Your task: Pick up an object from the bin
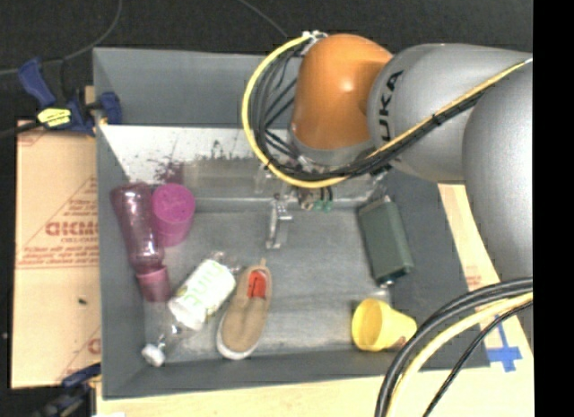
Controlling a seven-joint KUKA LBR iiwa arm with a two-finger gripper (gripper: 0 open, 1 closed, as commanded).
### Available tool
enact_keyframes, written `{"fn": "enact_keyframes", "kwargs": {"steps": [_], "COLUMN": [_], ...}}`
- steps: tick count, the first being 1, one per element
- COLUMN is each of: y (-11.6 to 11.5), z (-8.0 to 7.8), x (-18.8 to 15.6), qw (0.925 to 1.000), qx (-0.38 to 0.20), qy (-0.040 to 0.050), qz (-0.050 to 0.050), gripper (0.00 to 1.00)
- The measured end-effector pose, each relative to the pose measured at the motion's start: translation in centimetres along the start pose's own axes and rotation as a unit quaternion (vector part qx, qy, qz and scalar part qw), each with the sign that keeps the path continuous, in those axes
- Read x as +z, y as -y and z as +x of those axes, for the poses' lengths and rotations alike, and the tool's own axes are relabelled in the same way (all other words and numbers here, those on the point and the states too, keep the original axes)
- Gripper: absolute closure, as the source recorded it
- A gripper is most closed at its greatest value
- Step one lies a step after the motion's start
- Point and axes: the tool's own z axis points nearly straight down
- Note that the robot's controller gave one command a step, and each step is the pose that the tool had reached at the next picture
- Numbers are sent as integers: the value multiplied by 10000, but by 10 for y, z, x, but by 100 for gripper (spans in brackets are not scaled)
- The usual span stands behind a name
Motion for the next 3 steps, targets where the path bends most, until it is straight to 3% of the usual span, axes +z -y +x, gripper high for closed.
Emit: {"fn": "enact_keyframes", "kwargs": {"steps": [1, 2, 3], "y": [-32, 12, 12], "z": [36, 39, 39], "x": [88, 85, 85], "qw": [10000, 9995, 9995], "qx": [81, 299, 304], "qy": [-41, 77, 77], "qz": [2, -24, -26], "gripper": [0, 100, 100]}}
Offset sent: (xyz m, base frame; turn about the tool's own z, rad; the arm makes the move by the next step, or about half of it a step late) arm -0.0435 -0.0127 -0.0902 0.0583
